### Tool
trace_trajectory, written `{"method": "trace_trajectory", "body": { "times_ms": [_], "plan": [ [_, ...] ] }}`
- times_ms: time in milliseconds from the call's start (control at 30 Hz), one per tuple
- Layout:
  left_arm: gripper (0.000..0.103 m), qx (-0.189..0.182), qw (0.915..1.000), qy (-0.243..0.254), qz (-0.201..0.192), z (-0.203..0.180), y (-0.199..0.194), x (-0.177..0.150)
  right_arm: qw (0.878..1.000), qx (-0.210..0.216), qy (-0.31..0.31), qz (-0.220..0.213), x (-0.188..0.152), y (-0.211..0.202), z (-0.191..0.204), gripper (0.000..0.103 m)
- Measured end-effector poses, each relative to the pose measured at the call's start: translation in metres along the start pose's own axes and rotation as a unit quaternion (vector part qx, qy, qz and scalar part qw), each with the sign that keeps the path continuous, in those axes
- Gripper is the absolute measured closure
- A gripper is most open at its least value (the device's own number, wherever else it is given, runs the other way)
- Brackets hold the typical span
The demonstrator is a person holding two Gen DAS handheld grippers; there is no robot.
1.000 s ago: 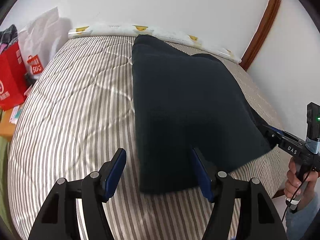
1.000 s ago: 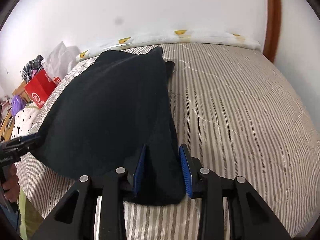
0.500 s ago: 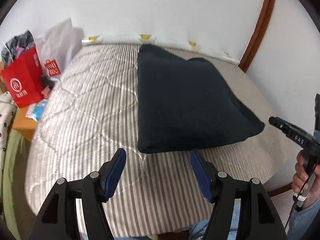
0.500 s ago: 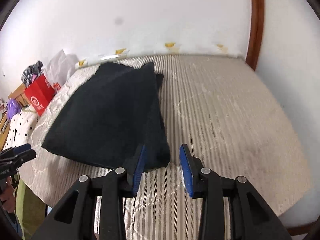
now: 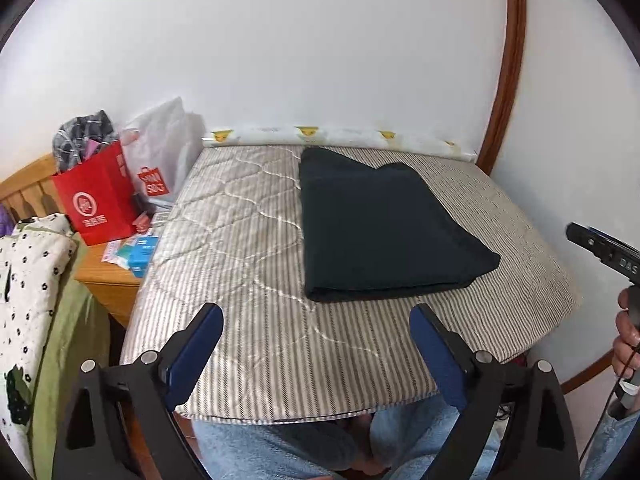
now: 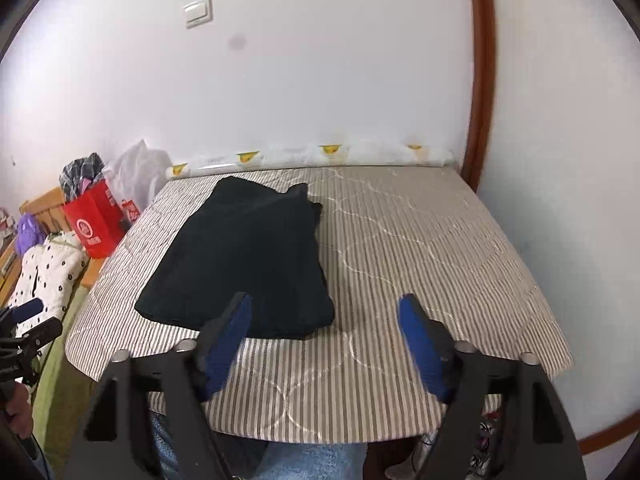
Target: Fold small clothes
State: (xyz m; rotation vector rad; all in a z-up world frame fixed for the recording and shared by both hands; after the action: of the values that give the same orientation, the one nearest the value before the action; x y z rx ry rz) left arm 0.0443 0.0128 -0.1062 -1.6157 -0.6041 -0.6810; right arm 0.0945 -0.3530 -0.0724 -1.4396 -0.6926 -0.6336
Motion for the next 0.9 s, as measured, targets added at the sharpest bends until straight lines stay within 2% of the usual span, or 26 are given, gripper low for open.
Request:
{"method": "trace_trajectory", "body": {
  "times_ms": [33, 67, 333, 900],
  "plan": [
    [0.008, -0.002, 1.0000, -0.002, -0.001, 0.001, -0.003, -0.002, 1.000, -0.008, 0.000, -0.002, -0.001, -0.004, -0.001, 0.008],
    [0.008, -0.007, 1.0000, -0.006, -0.003, 0.001, -0.006, -0.004, 1.000, -0.016, -0.003, -0.006, -0.002, -0.009, -0.003, 0.008],
    [0.008, -0.004, 0.9998, -0.013, -0.011, 0.005, -0.014, -0.007, 1.000, -0.014, 0.002, -0.006, -0.014, -0.020, -0.007, 0.007],
    [0.008, -0.015, 0.9998, 0.006, -0.009, -0.015, -0.015, -0.011, 1.000, -0.010, 0.009, -0.006, -0.023, -0.031, -0.016, 0.007]
  ]
}}
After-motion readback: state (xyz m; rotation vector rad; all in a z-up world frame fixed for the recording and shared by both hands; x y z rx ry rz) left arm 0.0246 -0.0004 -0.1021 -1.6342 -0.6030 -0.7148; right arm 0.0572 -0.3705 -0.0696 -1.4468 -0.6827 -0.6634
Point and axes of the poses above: each gripper's, at about its wrist camera, not at the fingertips, and y roughly the way its jaws point, z to its left, x to its top, the point moved 8 cm from there along y, roughly the way its jaws point, and after that the axes turned 4 degrees about -x, right-handed, at the moved point
